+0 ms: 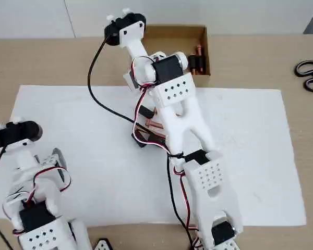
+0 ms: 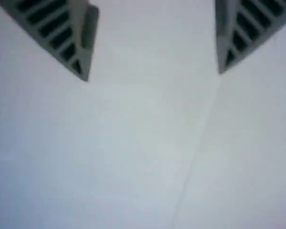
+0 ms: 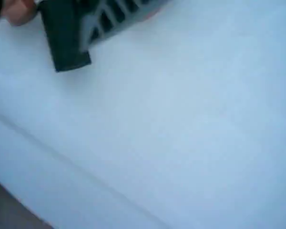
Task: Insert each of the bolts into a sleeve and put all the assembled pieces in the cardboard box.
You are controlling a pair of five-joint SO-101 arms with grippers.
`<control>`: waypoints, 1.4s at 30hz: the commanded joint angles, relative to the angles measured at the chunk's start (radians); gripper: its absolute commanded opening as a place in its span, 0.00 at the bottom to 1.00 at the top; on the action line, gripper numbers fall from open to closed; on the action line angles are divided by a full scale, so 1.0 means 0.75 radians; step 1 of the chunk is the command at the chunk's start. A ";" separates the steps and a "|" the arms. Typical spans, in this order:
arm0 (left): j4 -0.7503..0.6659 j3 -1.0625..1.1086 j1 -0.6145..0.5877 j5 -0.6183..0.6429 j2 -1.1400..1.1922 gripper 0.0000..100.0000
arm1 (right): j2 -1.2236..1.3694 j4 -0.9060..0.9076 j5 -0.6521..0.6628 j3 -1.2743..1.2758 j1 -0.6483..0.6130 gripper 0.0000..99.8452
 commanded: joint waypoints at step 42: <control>0.002 -0.050 0.010 0.016 0.004 0.17 | -0.506 0.021 -0.092 1.013 -0.130 0.11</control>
